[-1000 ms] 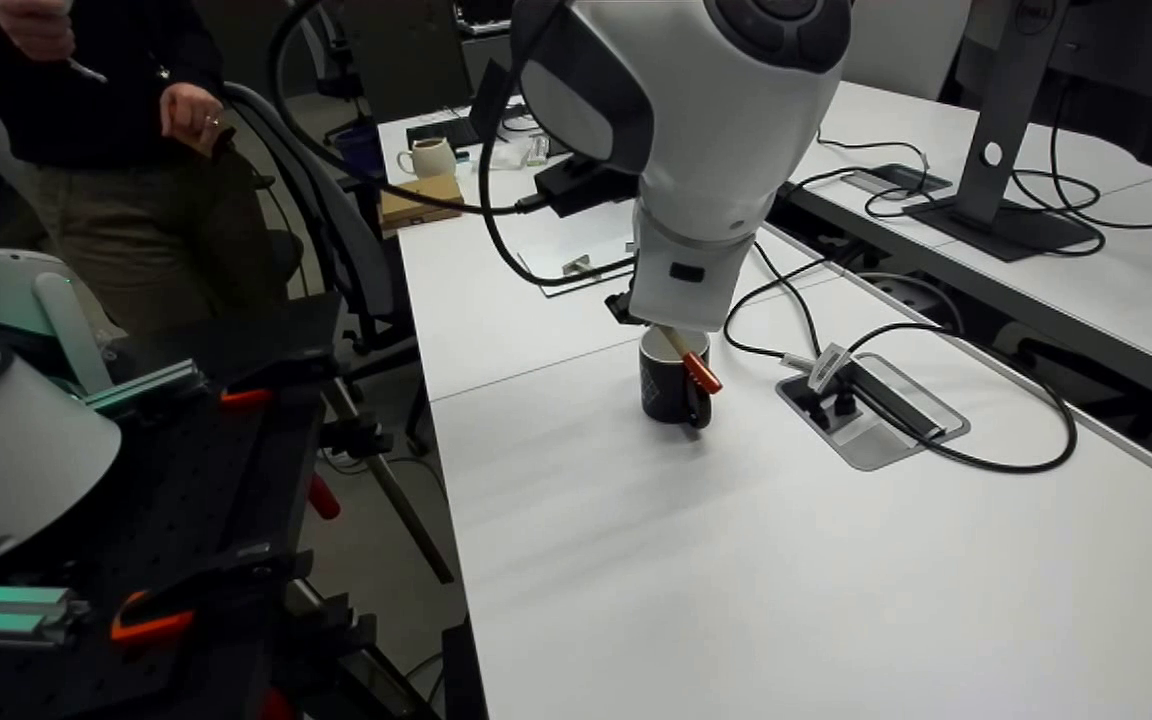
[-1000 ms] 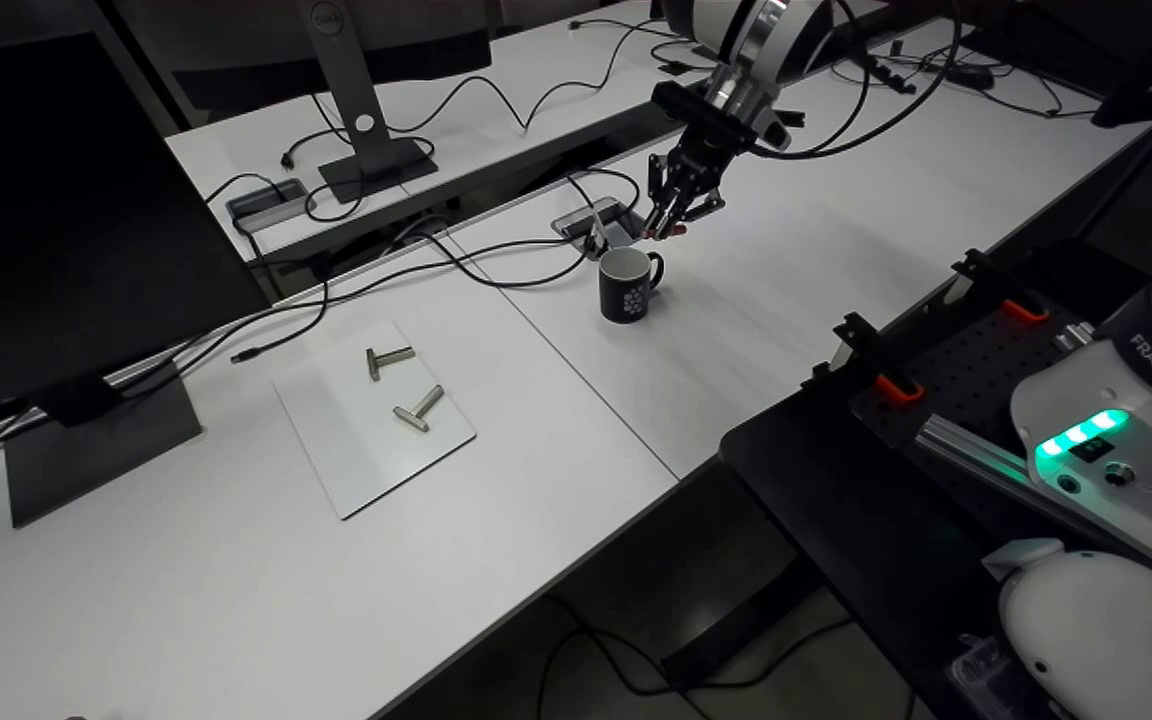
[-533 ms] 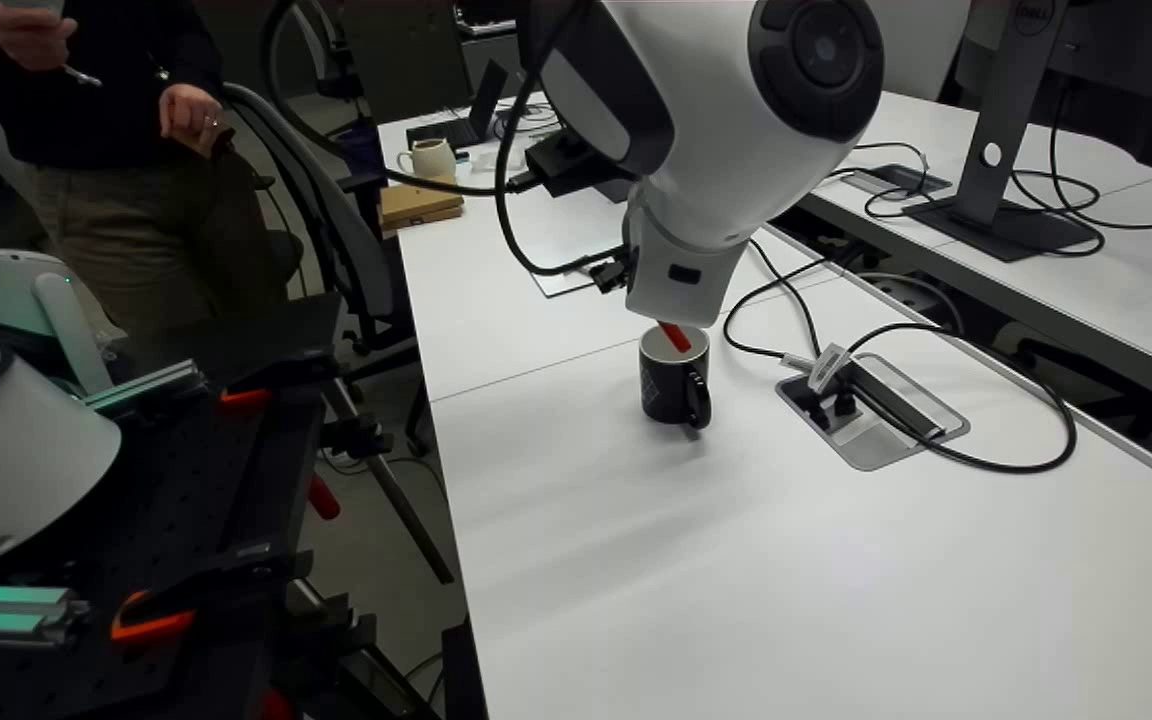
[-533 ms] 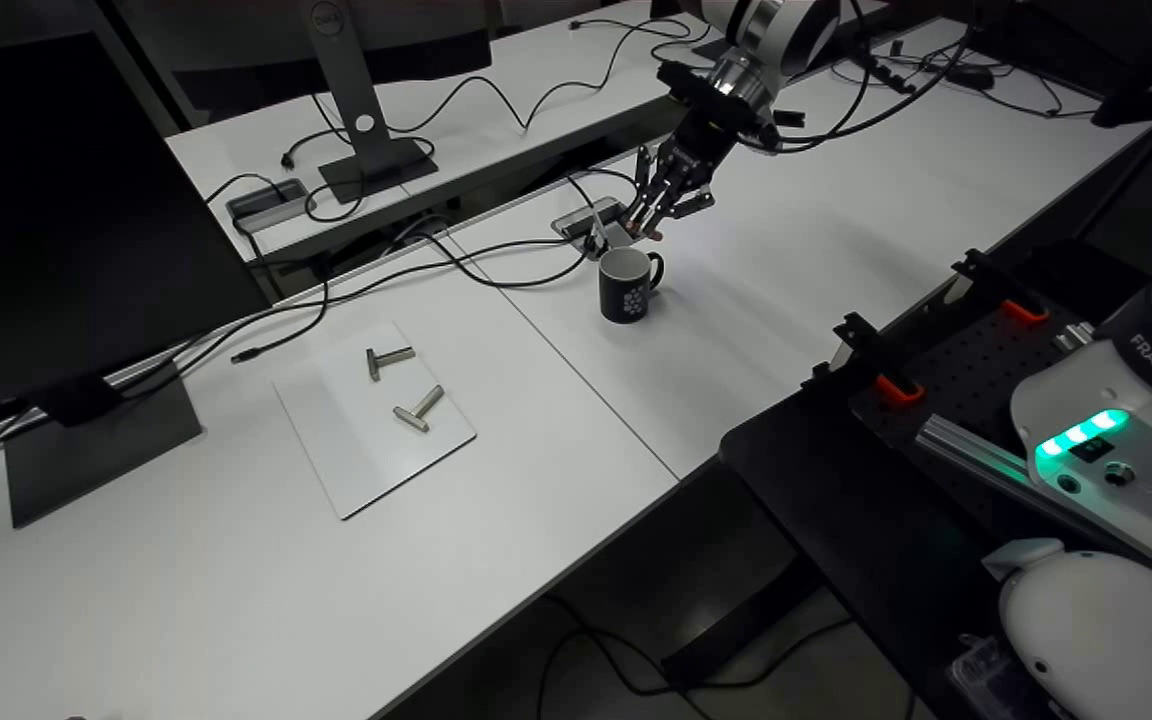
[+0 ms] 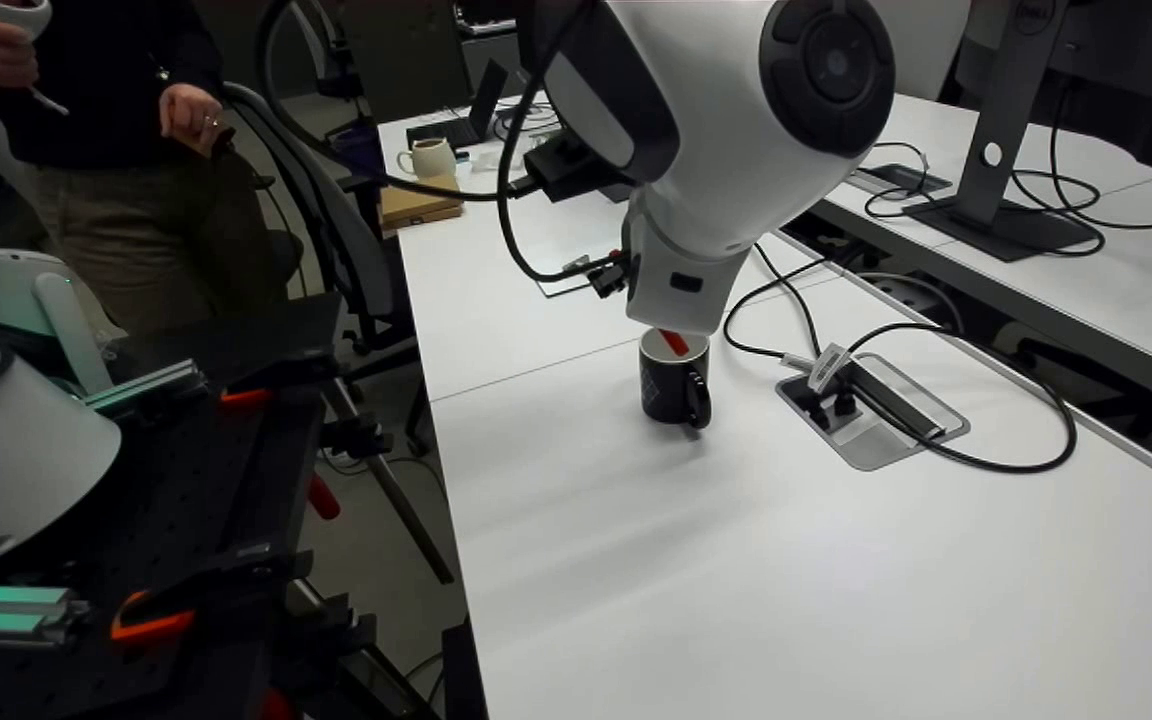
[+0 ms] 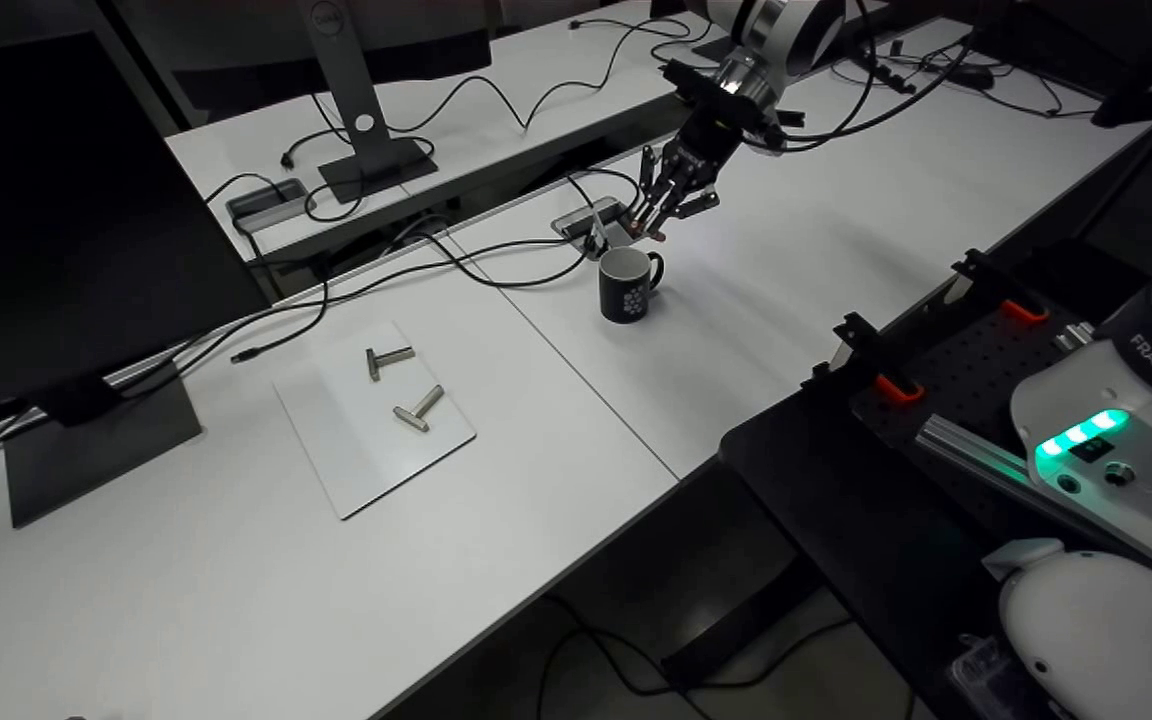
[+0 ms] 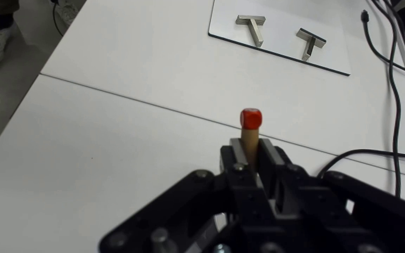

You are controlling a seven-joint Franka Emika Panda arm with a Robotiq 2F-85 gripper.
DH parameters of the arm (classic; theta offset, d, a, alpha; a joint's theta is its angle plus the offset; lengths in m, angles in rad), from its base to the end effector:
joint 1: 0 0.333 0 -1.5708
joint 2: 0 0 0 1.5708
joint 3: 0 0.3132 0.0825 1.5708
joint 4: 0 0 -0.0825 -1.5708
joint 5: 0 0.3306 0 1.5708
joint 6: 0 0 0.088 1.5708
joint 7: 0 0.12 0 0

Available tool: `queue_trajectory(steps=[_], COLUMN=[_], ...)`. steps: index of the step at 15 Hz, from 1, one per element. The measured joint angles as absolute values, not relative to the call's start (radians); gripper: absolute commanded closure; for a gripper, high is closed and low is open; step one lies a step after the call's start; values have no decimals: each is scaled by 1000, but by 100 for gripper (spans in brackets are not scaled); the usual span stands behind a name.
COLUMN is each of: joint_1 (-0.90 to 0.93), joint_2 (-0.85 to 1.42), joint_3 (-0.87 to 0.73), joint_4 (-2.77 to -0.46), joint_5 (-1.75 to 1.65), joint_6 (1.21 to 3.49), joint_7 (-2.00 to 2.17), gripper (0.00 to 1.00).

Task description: Put the sharpie in the mug

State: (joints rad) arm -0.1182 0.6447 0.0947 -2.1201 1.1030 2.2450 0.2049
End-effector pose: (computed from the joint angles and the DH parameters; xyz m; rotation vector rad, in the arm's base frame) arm 0.4911 0.0260 0.1201 -1.9936 1.3483 0.6752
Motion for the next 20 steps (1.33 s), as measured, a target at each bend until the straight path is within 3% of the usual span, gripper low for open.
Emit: queue_trajectory(steps=[20], joint_1=[-62], joint_2=[677], joint_3=[58], joint_4=[-2044], joint_5=[1103], joint_6=[2024], joint_7=[205], gripper=[96])
